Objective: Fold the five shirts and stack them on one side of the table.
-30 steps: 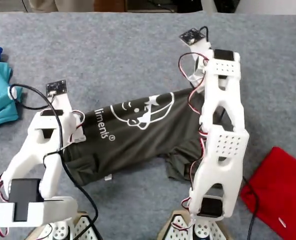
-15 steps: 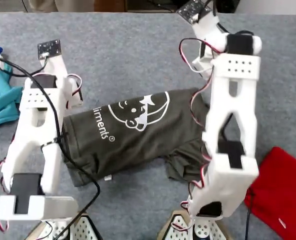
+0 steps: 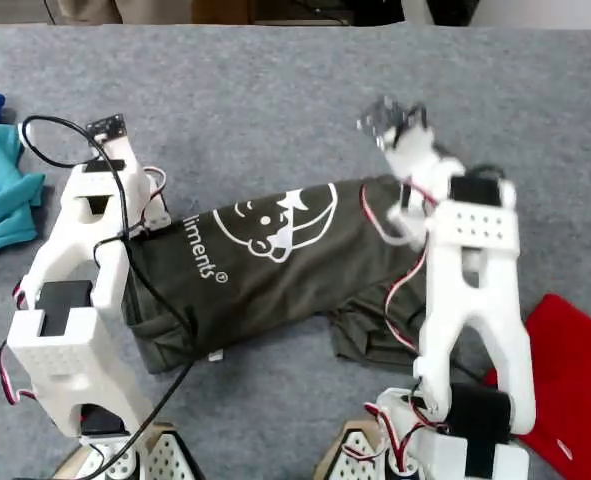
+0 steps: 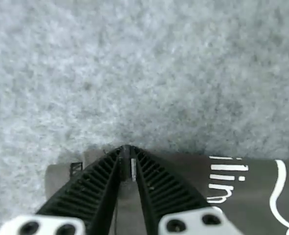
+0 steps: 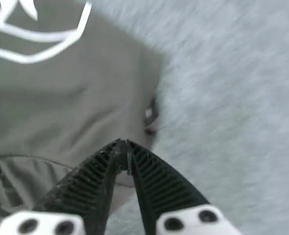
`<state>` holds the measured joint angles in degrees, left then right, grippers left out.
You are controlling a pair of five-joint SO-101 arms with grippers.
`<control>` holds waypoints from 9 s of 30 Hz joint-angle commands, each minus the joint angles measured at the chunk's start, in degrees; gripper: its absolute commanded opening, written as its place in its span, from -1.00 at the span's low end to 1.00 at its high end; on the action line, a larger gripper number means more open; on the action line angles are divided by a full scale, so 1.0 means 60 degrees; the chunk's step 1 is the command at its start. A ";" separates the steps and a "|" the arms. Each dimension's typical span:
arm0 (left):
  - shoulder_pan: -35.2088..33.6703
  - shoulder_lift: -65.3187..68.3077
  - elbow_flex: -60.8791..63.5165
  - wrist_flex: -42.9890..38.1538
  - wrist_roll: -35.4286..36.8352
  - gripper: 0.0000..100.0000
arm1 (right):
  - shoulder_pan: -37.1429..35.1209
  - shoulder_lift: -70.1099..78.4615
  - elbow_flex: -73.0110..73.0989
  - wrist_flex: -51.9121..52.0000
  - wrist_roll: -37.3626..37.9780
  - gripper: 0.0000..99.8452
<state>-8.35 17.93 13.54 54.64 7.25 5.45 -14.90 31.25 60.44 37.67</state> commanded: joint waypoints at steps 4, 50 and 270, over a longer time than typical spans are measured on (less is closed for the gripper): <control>-0.0381 0.0022 -0.0293 -0.0117 -0.0059 -0.96 | 0.0974 0.1136 0.0886 -0.1363 0.0440 -0.99; 0.1963 -0.5927 0.4762 0.1656 -0.1919 -0.96 | -0.0359 0.1780 -0.1927 -0.1026 0.2139 -0.99; -0.1465 -0.2806 0.2960 -0.3311 0.0352 -0.95 | -0.1956 -0.5941 0.5897 0.3575 0.3751 -0.52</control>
<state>-17.05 1.32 33.93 34.59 9.27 -6.95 -50.15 65.54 84.70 59.56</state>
